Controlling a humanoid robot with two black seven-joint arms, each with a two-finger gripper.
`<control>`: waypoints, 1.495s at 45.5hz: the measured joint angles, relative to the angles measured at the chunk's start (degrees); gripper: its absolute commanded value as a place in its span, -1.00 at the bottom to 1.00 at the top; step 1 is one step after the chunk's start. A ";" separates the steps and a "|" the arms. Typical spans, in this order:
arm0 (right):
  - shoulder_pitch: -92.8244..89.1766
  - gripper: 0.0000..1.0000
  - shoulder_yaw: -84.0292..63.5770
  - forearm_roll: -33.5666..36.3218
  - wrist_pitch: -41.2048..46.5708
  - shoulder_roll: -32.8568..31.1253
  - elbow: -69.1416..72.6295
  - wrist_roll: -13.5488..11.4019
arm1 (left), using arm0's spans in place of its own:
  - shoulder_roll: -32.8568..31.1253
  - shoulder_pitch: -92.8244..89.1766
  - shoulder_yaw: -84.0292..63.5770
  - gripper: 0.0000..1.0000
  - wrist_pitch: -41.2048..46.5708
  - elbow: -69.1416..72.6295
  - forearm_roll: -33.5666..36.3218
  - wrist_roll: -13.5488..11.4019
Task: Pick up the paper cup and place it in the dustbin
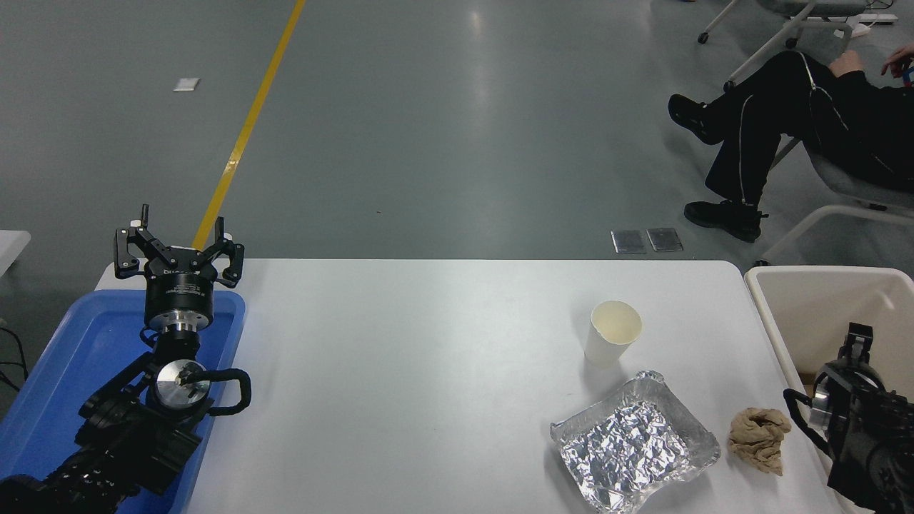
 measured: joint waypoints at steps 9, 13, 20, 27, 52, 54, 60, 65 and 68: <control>0.15 1.00 -0.15 -0.05 0.34 0.04 0.00 0.09 | 0.03 0.00 0.02 0.98 0.04 0.00 0.08 0.06; 0.20 1.00 -0.24 -0.06 0.50 -0.08 0.00 0.40 | 0.05 -0.04 0.03 0.98 0.04 0.00 0.08 0.07; 0.20 1.00 -0.57 -0.41 0.70 -0.58 -0.05 0.98 | 0.06 -0.05 0.03 0.98 0.05 -0.01 0.08 0.06; 0.18 1.00 -1.42 -0.72 0.82 -0.83 -0.05 1.63 | 0.06 -0.06 0.03 0.98 0.06 -0.02 0.08 0.00; 1.00 1.00 -2.24 -0.96 2.00 -2.57 1.41 2.18 | 0.06 -0.08 0.03 0.98 0.06 0.01 0.08 -0.02; 1.12 1.00 -2.31 -0.98 2.08 -3.27 2.47 2.22 | 0.04 -0.08 0.03 0.98 0.06 0.00 0.08 -0.01; 2.33 1.00 -4.10 -2.36 2.23 -8.61 11.06 2.29 | -0.01 -0.07 0.05 0.98 0.05 -0.03 0.09 -0.01; 6.03 1.00 -8.40 -6.28 2.29 -15.70 22.87 2.33 | -0.04 -0.07 0.06 0.98 0.00 -0.05 0.08 -0.01; 9.21 1.00 -12.14 -9.09 2.35 -19.60 29.91 2.33 | -0.06 -0.07 0.06 0.98 -0.02 -0.06 0.08 -0.01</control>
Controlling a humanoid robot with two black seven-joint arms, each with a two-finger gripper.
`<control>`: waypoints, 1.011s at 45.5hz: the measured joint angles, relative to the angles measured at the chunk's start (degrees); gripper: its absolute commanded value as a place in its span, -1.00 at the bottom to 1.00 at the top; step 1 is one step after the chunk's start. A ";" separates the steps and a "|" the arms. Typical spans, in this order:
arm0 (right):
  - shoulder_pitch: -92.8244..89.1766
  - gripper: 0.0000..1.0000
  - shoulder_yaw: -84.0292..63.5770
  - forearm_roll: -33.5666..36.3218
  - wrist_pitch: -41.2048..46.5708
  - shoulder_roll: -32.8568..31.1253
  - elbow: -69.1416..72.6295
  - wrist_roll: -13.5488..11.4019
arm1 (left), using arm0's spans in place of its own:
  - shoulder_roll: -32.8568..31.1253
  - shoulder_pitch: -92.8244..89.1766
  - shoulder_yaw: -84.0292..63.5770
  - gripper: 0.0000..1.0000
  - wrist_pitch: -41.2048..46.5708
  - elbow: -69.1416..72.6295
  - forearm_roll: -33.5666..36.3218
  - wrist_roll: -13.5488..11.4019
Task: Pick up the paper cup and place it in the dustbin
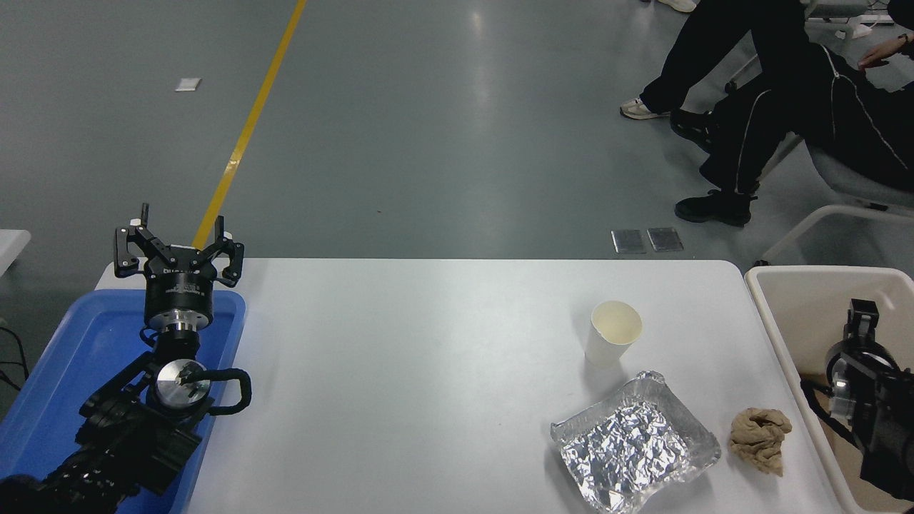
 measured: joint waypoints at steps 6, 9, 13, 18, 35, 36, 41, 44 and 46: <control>7.83 1.00 -7.32 -5.96 0.15 -6.34 12.04 0.07 | -0.02 -0.07 -0.02 0.98 -0.02 -0.01 0.03 0.02; 12.15 1.00 -11.36 -9.67 0.68 -9.01 17.28 0.22 | -0.02 -0.09 -0.02 0.98 -0.03 0.00 0.01 0.02; 18.52 1.00 -16.32 -14.78 2.45 -12.10 23.63 0.54 | -0.02 -0.09 -0.02 0.98 -0.03 0.00 0.02 0.03; 28.44 1.00 -24.91 -20.92 6.55 -14.93 31.65 1.08 | -0.03 -0.11 -0.02 0.98 -0.04 0.00 0.02 0.04; 67.72 1.00 -54.38 -36.93 23.67 -17.13 58.63 4.03 | -0.03 -0.11 -0.01 0.98 -0.07 0.00 0.01 0.04; 72.41 1.00 -56.59 -37.82 27.14 -17.08 60.66 4.34 | -0.02 -0.11 -0.01 0.98 -0.07 0.00 0.01 0.03; 80.79 1.00 -59.70 -38.78 34.47 -16.50 63.41 4.65 | 0.00 -0.11 0.01 0.98 -0.08 0.00 0.00 0.03; 86.97 1.00 -61.75 -38.70 39.85 -15.52 64.89 4.86 | 0.01 -0.11 0.02 0.98 -0.07 0.00 0.01 0.03; 91.24 1.00 -63.20 -38.24 43.74 -14.88 65.69 4.96 | 0.03 -0.11 0.02 0.98 -0.07 0.00 0.00 0.03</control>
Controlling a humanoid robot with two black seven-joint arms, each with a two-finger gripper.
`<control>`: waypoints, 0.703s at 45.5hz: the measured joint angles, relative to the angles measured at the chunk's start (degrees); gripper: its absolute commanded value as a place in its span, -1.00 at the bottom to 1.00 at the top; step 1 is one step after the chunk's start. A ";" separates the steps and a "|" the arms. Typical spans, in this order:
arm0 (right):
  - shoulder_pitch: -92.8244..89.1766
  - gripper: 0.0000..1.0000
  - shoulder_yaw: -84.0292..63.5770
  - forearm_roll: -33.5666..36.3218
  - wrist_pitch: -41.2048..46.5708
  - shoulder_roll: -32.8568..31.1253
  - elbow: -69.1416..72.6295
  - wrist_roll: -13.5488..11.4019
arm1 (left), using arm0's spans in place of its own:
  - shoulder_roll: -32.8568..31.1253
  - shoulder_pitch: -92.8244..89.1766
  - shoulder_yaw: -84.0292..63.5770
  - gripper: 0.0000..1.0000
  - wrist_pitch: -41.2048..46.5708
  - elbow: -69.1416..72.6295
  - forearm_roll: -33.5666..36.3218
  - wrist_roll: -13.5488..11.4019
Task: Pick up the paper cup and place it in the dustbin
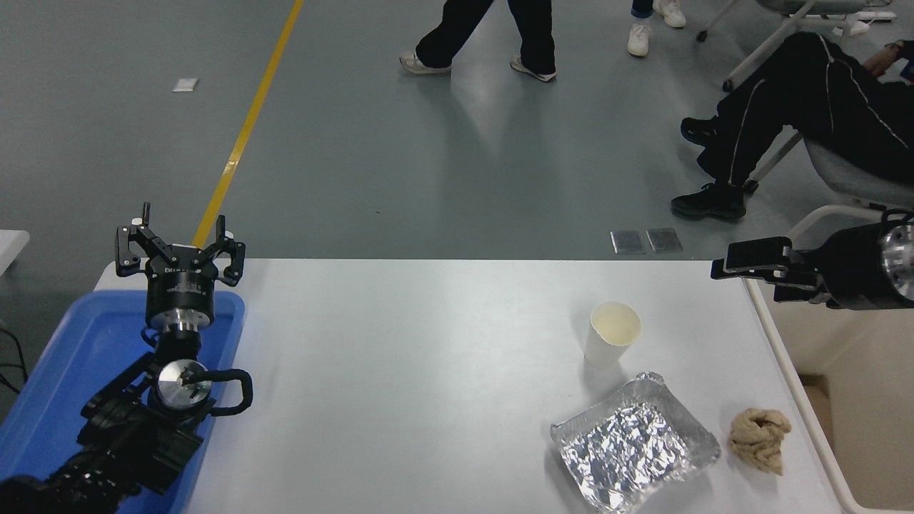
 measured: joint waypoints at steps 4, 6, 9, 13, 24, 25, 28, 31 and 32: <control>8.52 1.00 -2.20 0.85 5.66 0.85 1.08 0.11 | 0.02 0.01 0.00 0.98 0.00 0.00 0.00 0.00; 12.86 1.00 -3.05 1.19 7.80 1.17 1.47 0.13 | 0.02 0.02 0.00 0.98 0.00 0.00 0.00 -0.01; 17.73 1.00 -3.87 1.51 9.83 1.52 1.87 0.17 | 0.02 0.04 0.00 0.98 0.00 -0.01 0.01 -0.01; 23.02 1.00 -4.89 1.89 12.19 1.94 2.36 0.20 | 0.02 0.04 0.00 0.98 0.01 0.00 0.00 -0.02; 29.24 1.00 -7.32 2.20 14.90 2.37 2.89 0.06 | 0.08 0.08 -0.01 0.98 0.07 0.00 0.00 -0.03; 29.52 1.00 -7.54 2.22 15.03 2.37 2.91 0.05 | 0.09 0.08 -0.01 0.98 0.07 0.00 0.00 -0.02; 30.30 1.00 -8.13 2.28 15.36 2.18 2.97 0.01 | 0.10 0.08 -0.02 0.98 0.07 0.00 0.00 -0.03; 30.81 1.00 -8.48 2.28 15.59 1.62 3.00 -0.02 | 0.10 0.08 -0.02 0.98 0.07 0.00 0.00 -0.03; 30.86 1.00 -8.55 2.28 15.65 1.47 3.00 -0.02 | 0.10 0.08 -0.02 0.98 0.07 0.00 0.00 -0.02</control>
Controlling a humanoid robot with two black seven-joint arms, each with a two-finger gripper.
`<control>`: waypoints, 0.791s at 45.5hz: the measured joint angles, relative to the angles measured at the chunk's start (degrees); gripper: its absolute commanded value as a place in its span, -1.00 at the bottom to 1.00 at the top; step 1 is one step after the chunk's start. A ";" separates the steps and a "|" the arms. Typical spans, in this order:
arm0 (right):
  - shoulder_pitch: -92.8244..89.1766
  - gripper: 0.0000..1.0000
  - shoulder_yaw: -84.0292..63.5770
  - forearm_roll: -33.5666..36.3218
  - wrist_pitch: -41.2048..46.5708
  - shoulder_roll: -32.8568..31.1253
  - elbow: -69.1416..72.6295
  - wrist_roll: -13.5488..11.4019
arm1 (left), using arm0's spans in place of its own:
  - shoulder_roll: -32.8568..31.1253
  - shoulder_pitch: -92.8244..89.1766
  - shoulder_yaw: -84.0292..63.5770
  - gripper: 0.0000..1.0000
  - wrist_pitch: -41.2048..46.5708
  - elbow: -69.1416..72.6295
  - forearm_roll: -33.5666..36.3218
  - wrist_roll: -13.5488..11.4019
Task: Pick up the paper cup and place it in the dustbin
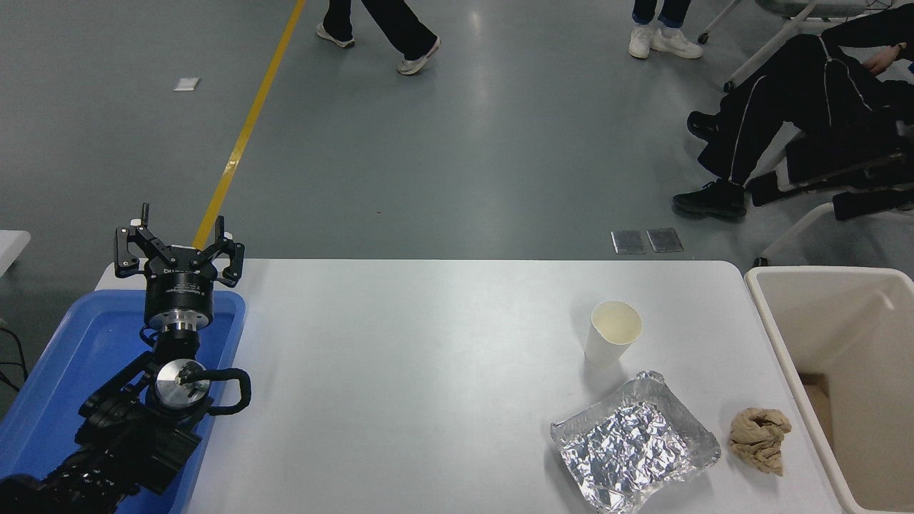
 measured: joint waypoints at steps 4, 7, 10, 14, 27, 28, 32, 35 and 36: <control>-1.37 1.00 -0.21 -0.11 0.17 -0.54 -0.72 -0.04 | 0.00 0.00 -0.01 0.98 0.00 0.00 0.00 0.00; -4.05 1.00 -0.20 -0.20 0.30 -0.77 -1.63 -0.09 | -0.02 0.00 -0.01 0.98 0.00 0.00 0.00 0.01; -7.72 1.00 0.06 -0.24 0.01 -0.85 -2.77 -0.10 | -0.04 0.01 -0.01 0.98 0.00 0.01 0.00 0.01; -14.18 1.00 0.67 -0.29 -3.29 -0.88 -4.20 -0.11 | -0.05 0.01 -0.02 0.98 0.00 0.01 0.00 0.01; -38.02 1.00 7.76 -0.34 -17.45 -0.19 -7.93 -0.11 | -0.06 -0.01 -0.02 0.98 0.00 0.00 0.00 0.01; -39.79 1.00 8.46 -0.34 -18.34 0.01 -8.27 -0.11 | -0.06 -0.01 -0.02 0.98 0.00 0.00 0.00 0.01; -47.74 1.00 11.99 -0.15 -22.47 1.39 -10.63 -0.11 | -0.07 -0.03 -0.02 0.98 0.00 0.00 0.00 0.01; -53.58 1.00 14.64 0.01 -25.47 2.56 -13.01 -0.10 | -0.06 -0.03 -0.02 0.98 0.00 0.00 0.00 0.01; -55.39 1.00 15.55 0.04 -26.38 2.92 -13.83 -0.12 | -0.06 -0.04 -0.02 0.98 0.00 0.00 0.00 0.01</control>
